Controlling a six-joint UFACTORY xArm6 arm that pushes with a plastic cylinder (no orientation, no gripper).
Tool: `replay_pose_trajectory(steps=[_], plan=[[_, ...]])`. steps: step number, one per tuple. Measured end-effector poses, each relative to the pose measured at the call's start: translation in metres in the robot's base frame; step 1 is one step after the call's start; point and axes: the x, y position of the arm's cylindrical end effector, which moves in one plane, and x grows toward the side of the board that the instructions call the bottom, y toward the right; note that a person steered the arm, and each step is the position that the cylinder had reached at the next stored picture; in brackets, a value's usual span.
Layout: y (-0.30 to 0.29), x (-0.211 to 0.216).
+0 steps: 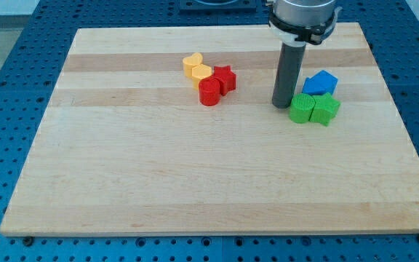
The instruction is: Push the red blocks below the heart
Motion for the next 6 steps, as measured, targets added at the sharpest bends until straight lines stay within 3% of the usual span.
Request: replay_pose_trajectory(steps=[2,3,5,6], plan=[[-0.004,-0.057],[-0.011,-0.058],[-0.115,-0.057],[-0.124,-0.056]])
